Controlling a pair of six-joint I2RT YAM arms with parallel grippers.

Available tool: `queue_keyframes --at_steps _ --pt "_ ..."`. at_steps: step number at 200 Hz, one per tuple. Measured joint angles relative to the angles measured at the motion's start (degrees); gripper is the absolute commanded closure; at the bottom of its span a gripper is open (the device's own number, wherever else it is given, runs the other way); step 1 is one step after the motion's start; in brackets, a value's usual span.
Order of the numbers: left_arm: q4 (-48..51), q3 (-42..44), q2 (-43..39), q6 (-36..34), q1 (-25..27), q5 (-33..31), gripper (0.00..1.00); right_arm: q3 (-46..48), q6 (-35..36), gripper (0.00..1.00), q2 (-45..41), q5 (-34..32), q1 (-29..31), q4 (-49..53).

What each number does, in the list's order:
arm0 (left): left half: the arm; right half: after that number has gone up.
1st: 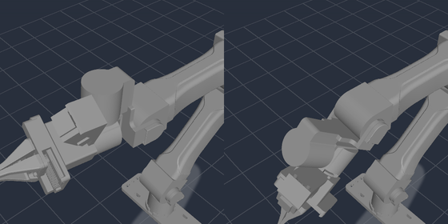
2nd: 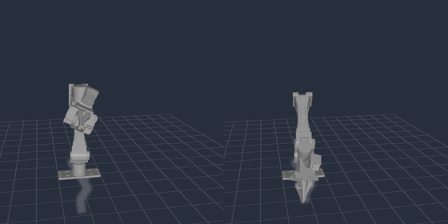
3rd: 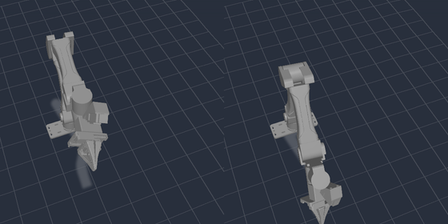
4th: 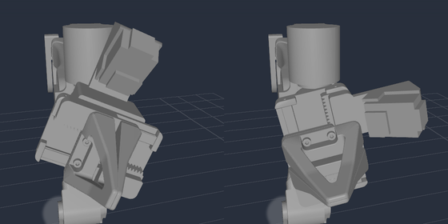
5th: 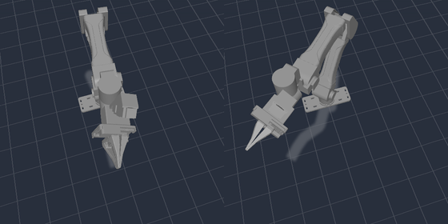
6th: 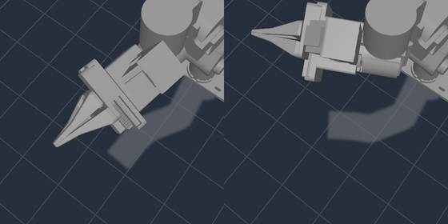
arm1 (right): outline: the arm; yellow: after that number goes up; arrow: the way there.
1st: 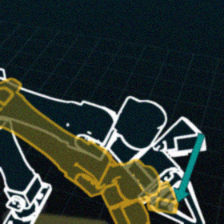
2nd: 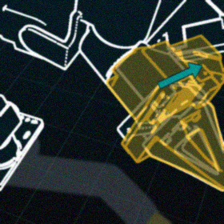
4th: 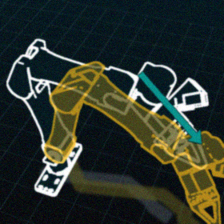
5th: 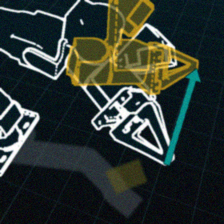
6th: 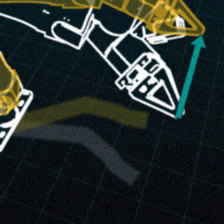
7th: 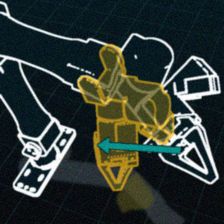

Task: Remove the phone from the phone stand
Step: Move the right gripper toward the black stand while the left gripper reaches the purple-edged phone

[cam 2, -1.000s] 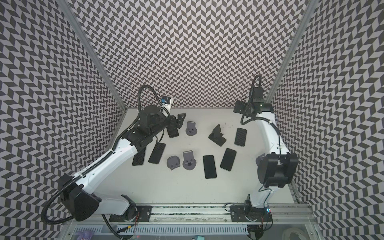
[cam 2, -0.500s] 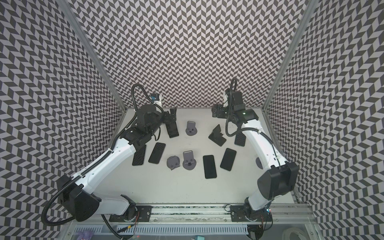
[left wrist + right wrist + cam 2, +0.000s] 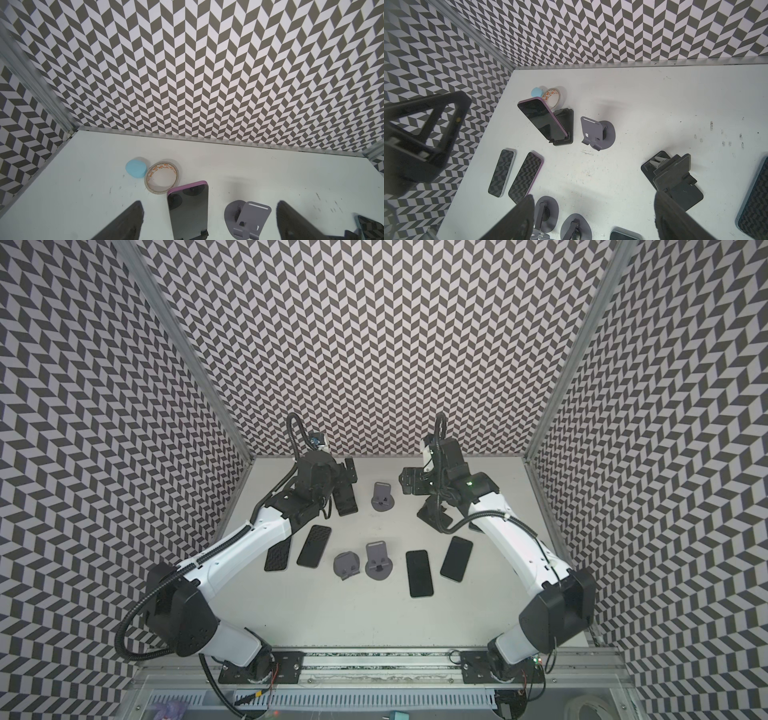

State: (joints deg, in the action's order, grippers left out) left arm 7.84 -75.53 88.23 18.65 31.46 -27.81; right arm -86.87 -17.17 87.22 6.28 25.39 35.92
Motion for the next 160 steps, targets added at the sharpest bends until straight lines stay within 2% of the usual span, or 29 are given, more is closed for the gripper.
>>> queue_keyframes --at_steps 160 --pt "-4.55 3.3 7.63 5.97 -1.97 -6.97 0.0 2.29 -0.57 0.13 -2.67 1.44 0.59 -0.17"
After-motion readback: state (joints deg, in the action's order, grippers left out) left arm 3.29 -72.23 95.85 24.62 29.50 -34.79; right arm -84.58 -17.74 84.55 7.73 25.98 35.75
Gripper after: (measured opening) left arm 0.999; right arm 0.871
